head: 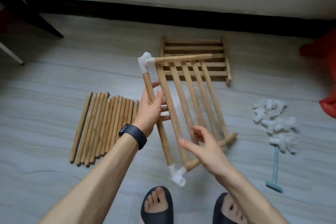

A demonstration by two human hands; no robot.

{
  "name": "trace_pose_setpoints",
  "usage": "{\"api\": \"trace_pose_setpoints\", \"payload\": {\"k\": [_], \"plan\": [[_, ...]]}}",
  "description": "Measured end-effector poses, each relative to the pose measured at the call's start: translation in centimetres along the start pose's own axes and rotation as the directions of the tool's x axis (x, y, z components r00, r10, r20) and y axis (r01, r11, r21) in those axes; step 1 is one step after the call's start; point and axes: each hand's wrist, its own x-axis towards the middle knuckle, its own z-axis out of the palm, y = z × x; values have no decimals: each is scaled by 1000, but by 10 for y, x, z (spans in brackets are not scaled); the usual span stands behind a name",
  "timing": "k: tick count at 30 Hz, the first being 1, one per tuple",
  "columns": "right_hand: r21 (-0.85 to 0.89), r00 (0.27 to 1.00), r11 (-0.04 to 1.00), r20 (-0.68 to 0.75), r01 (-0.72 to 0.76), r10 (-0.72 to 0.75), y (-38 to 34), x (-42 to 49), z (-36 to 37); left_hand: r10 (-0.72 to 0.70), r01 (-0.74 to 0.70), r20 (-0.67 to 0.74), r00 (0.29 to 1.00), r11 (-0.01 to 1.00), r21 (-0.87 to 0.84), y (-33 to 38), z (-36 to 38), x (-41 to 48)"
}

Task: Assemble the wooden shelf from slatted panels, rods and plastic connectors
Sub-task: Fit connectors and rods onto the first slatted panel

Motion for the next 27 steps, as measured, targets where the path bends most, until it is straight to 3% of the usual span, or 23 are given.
{"api": "trace_pose_setpoints", "payload": {"k": [2, 5, 7, 12, 14, 16, 19, 22, 24, 27], "plan": [[-42, 970, 994, -219, 98, -105, -12, 6, -30, 22, -26, 44, 999, 995, 98, 20, -7, 15], [-286, 797, 949, -537, 136, -276, -17, 25, -70, 37, -73, 133, 990, 958, 277, 46, -5, 38], [-417, 722, 904, -595, 97, -352, -13, 43, -86, 44, -104, 174, 984, 929, 356, 58, 3, 52], [-616, 742, 786, -551, -52, -382, 18, 72, -113, 34, -254, 370, 928, 785, 565, 73, 35, 74], [-506, 784, 861, -513, 55, -351, 32, 72, -117, 34, -324, 434, 900, 719, 615, 69, 48, 83], [-415, 793, 907, -526, 75, -306, 54, 69, -114, 83, -401, 441, 893, 588, 702, 59, 60, 93], [-375, 779, 921, -607, -107, -157, 93, 65, -98, 244, -490, 435, 866, 247, 836, 26, 65, 97], [-302, 788, 902, -613, -310, 65, 128, 59, -89, 339, -536, 473, 814, 124, 835, -36, 48, 69], [-260, 780, 886, -604, -385, 162, 143, 58, -88, 260, -507, 473, 842, 78, 859, -87, 26, 45], [-235, 766, 861, -598, -451, 238, 153, 64, -86, 5, -434, 434, 901, 17, 901, -156, 0, 16]]}}
